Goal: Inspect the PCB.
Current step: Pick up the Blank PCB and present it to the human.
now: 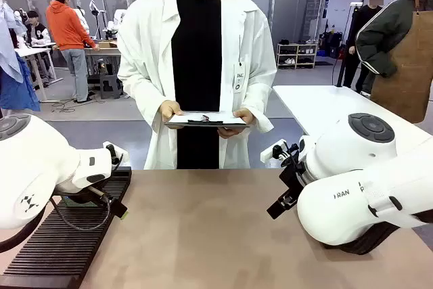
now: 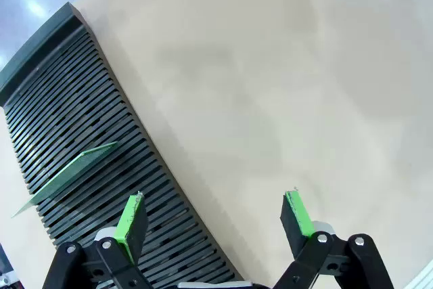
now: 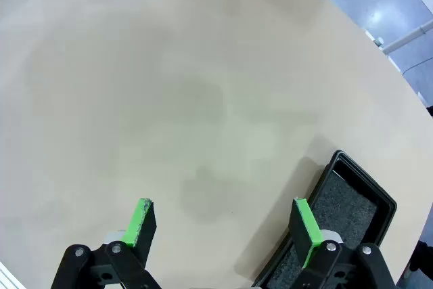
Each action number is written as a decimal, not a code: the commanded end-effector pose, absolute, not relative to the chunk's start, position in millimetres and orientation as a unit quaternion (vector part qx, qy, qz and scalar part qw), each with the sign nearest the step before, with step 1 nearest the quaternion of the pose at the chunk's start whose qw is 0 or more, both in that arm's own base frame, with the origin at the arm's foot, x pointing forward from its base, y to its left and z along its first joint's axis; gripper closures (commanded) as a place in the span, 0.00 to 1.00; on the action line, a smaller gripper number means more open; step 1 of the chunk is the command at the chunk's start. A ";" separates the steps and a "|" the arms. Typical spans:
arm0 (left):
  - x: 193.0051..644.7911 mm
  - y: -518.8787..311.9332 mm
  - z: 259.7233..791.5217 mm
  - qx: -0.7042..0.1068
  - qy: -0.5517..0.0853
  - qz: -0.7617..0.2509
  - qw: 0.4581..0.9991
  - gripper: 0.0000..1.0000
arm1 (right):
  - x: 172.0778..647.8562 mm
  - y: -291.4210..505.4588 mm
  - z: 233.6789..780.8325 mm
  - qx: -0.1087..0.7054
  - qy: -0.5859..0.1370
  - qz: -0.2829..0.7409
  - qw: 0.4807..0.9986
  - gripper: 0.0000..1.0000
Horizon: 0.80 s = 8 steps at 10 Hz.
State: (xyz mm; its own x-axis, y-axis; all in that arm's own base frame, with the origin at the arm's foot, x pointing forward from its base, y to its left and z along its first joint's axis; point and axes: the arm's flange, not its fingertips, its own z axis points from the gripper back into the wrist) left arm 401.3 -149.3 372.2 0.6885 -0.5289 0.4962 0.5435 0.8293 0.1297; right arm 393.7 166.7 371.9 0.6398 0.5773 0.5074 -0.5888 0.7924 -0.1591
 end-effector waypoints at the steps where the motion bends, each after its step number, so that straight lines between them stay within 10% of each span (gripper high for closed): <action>1: 401.3 -149.5 372.2 -0.014 -0.266 -0.292 0.919 0.00 | 393.7 166.8 371.9 0.010 -0.276 0.322 0.905 0.00; 8: 401.3 -149.5 372.2 -0.014 -0.266 -0.292 0.919 0.00 | 393.7 166.8 371.9 0.010 -0.276 0.322 0.905 0.00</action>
